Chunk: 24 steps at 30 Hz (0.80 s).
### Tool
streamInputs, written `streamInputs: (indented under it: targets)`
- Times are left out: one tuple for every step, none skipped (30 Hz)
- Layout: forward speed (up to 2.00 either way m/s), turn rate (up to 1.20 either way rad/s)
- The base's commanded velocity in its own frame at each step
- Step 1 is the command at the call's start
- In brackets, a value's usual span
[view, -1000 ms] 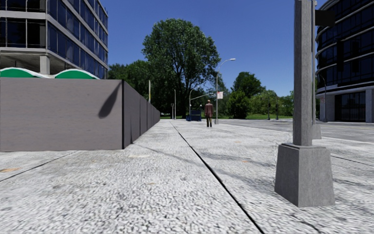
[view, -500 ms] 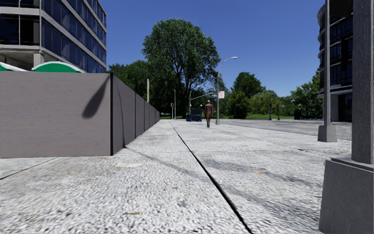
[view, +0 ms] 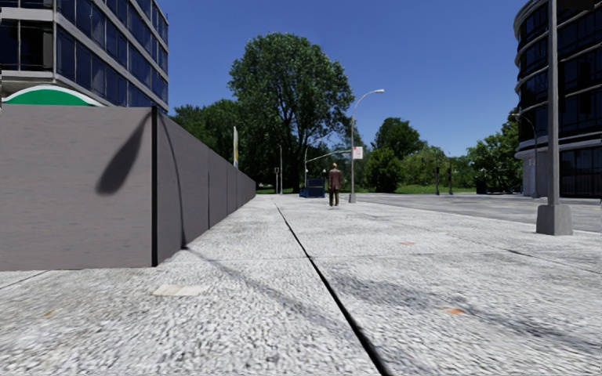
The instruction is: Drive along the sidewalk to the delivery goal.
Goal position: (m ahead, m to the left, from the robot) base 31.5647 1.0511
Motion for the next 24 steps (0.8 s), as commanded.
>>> streamInputs:
  targets:
    - [1.67, 0.00]
    - [1.67, 0.00]
    - [2.00, 0.00]
    - [2.00, 0.00]
    - [2.00, 0.00]
    - [2.00, 0.00]
    - [2.00, 0.00]
    - [2.00, 0.00]
    - [2.00, 0.00]
    - [2.00, 0.00]
    - [2.00, 0.00]
    - [2.00, 0.00]
    - [2.00, 0.00]
    - [2.00, 0.00]
    - [2.00, 0.00]
    - [2.00, 0.00]
    - [2.00, 0.00]
    - [2.00, 0.00]
    - [2.00, 0.00]
    - [2.00, 0.00]
    - [2.00, 0.00]
    - [2.00, 0.00]
    - [2.00, 0.00]
    - [2.00, 0.00]
